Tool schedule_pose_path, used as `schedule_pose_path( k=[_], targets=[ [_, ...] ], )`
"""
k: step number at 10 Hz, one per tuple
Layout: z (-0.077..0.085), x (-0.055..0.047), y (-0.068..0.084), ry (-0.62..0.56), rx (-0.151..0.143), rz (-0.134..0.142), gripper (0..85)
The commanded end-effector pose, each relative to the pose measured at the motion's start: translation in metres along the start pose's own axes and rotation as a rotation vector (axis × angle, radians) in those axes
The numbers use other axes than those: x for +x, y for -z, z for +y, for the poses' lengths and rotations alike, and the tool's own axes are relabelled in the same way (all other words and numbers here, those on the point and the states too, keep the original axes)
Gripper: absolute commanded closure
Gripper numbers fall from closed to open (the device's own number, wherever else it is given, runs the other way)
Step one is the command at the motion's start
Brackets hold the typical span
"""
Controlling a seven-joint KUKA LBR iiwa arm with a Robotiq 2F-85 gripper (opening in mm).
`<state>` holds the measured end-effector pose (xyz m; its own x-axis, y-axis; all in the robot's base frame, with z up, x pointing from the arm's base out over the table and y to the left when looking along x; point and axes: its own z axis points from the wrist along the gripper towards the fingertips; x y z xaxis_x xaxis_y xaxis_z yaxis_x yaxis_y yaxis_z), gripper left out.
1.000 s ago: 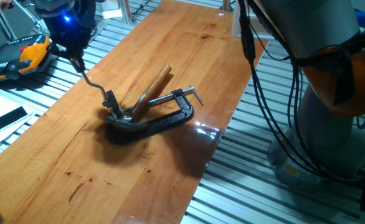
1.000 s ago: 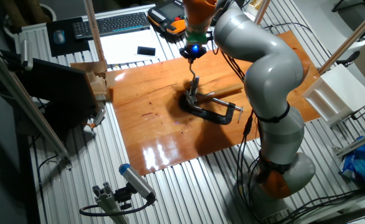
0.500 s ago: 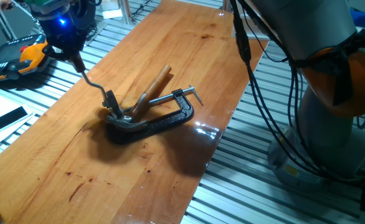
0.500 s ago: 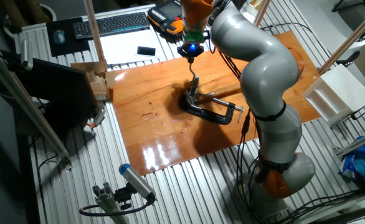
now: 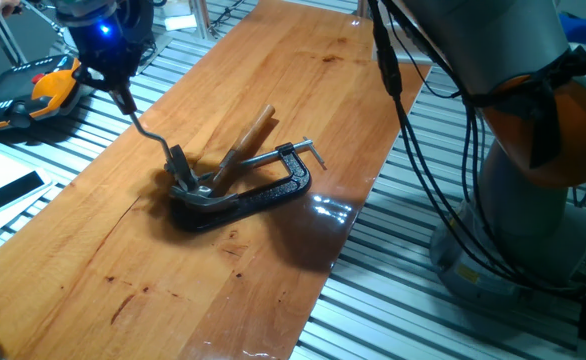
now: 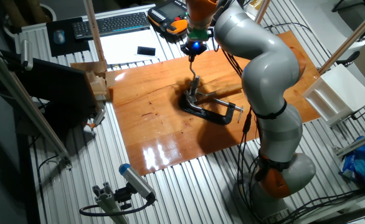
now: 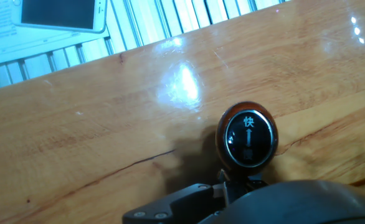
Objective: Push down the lever
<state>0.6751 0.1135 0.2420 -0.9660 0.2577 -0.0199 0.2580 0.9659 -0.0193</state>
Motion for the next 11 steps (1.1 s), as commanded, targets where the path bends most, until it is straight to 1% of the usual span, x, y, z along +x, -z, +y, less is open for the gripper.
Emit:
schedule_pose_path(
  k=[1, 9, 11],
  targets=[
    [0.0005, 0.0002, -0.0003, -0.001, 0.001, 0.000, 85.0],
    [0.0014, 0.0011, 0.0005, 0.002, 0.000, 0.008, 85.0],
    [0.0014, 0.0011, 0.0005, 0.005, 0.011, 0.003, 85.0]
  ],
)
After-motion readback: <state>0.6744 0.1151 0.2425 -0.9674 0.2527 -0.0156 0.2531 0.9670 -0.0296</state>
